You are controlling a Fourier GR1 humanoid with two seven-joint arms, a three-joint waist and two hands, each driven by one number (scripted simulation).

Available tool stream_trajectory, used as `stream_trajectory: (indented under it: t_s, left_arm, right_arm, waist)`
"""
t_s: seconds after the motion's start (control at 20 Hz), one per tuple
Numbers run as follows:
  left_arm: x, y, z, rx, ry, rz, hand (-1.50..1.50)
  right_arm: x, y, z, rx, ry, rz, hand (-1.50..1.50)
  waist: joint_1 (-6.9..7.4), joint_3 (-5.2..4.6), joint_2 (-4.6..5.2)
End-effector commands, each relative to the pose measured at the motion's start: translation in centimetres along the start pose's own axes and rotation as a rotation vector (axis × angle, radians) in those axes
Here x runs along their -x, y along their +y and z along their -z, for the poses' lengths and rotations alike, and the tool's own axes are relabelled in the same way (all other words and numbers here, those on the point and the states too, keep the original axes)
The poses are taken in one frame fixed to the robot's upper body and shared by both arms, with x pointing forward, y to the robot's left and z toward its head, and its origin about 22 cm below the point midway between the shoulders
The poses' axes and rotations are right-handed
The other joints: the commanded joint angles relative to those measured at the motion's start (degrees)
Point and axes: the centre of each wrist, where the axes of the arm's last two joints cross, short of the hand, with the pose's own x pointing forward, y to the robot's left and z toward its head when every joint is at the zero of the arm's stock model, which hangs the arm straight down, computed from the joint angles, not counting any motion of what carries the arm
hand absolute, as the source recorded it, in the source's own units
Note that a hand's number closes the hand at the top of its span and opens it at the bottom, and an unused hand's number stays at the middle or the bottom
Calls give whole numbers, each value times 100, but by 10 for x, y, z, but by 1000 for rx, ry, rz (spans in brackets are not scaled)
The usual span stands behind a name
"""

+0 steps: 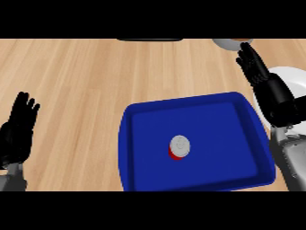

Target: Pick the can from the tray and place it in the plate

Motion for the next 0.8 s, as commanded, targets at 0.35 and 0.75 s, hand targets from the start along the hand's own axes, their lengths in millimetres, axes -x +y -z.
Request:
stream_trajectory:
  t_s: [0.35,0.75]
  left_arm:
    - [51,-29,-40,180,331,72,0]
    - [47,-66,-45,264,350,64,0]
  right_arm:
    - [-6,-83,-36,529,161,-492,150]
    - [-3,17,-120,766,-39,-298,-150]
  waist:
    - [-577,-44,-261]
    - [-200,-2,-259]
